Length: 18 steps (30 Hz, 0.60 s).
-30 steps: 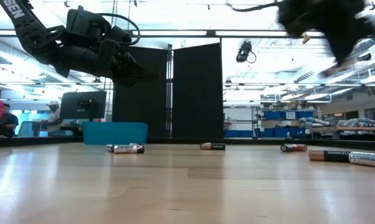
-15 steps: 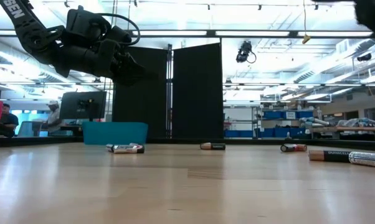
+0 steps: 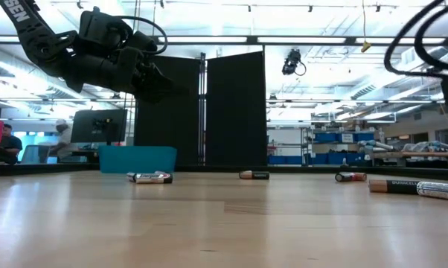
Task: Sort batteries
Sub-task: Put the silver battery into the yellow bin
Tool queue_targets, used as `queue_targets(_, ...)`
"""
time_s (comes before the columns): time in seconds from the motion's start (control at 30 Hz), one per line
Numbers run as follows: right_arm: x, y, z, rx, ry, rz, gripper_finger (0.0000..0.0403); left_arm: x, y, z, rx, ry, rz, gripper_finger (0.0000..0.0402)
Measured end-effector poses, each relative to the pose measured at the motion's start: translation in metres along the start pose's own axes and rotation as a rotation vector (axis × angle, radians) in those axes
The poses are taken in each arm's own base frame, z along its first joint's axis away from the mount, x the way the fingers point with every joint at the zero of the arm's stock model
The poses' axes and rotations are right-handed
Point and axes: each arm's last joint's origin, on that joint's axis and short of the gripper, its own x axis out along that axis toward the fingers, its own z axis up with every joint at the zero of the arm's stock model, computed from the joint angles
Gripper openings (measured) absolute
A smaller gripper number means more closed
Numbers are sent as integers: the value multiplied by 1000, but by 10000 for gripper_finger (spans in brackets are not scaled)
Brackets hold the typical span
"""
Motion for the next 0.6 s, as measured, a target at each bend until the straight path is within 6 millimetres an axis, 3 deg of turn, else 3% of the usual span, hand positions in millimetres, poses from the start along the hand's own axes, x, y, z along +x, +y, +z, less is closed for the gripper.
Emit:
queue_targets(0.17, 10, -2, 4, -10, 20, 32, 60, 0, 0, 0, 0, 0, 0, 2)
queue_targets(0.6, 10, -3, 2, -28, 88, 0, 115, 0, 0, 0, -1, 1, 0, 2)
